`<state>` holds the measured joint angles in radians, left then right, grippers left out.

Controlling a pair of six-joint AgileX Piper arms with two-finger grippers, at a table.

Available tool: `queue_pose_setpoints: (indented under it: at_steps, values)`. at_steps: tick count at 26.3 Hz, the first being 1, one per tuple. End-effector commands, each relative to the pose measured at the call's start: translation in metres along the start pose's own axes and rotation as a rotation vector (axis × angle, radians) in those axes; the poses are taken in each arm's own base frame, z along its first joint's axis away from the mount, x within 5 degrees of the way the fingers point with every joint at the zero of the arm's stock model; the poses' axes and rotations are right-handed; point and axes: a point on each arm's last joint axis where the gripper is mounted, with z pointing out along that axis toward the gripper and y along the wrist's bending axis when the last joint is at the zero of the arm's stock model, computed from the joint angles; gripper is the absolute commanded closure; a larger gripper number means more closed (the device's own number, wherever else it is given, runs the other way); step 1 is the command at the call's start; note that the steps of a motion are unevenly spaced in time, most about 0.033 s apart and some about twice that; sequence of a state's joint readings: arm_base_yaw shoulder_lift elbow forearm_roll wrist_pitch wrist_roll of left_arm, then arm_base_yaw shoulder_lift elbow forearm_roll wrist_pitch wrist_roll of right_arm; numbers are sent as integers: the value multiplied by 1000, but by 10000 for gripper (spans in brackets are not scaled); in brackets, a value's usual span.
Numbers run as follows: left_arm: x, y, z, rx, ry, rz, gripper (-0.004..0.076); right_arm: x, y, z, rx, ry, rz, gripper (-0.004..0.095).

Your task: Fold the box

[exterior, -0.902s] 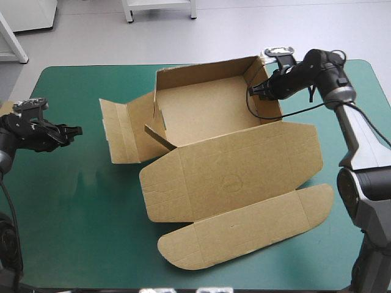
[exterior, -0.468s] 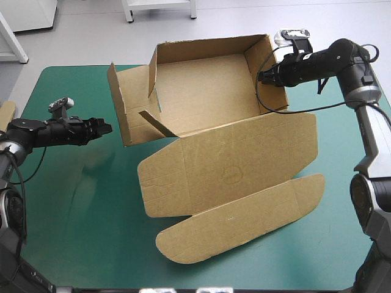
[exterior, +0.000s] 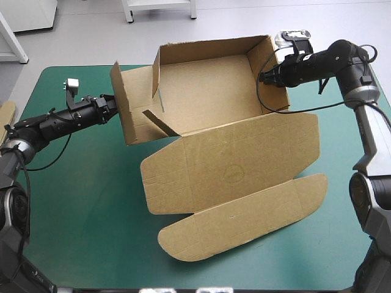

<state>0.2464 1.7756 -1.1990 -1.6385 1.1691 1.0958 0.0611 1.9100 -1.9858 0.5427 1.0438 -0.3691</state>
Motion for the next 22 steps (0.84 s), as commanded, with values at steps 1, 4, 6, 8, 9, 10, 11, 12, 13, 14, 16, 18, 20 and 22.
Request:
queue_pose_setpoints:
  at_steps: [1, 4, 6, 8, 9, 10, 11, 12, 13, 14, 16, 18, 20, 22]
  values:
    - [-11, -44, 2, 228, -77, 18, 379, -16, 10, -28, -2, -121, -1, 915]
    - [-11, -48, 7, 254, -80, -17, 377, -16, 9, -26, -1, -121, 1, 915]
    - [-9, -50, 9, 262, -74, -44, 360, -16, 8, -26, 16, -125, -1, 915]
    - [-9, -53, 10, 269, -69, -38, 311, -16, 5, -26, 45, -124, -1, 916]
    - [-9, -55, 11, 271, -68, -37, 281, -16, 4, -26, 55, -123, -7, 915]
    - [-9, -57, 10, 273, -69, -32, 255, -16, 3, -26, 70, -123, -6, 916]
    - [-10, -59, 10, 277, -70, -25, 234, -16, 2, -26, 82, -125, -11, 916]
    - [-12, -63, 9, 281, -71, -23, 220, -16, 1, -26, 86, -124, -11, 915]
    - [-13, -65, 8, 284, -71, -26, 216, -16, 0, -26, 87, -126, -10, 915]
    - [-15, -69, 7, 289, -74, -18, 216, -16, 0, -26, 90, -128, -11, 915]
    - [-17, -78, 6, 301, -73, -3, 216, -17, 0, -27, 93, -133, -8, 916]
    - [-18, -94, 9, 325, -60, 32, 216, -17, -2, -27, 111, -136, 2, 916]
    - [-16, -110, 17, 346, -18, 82, 216, -17, -2, -27, 112, -136, 8, 915]
    - [-9, -123, 28, 354, 53, 131, 216, -17, -2, -27, 111, -136, 13, 916]
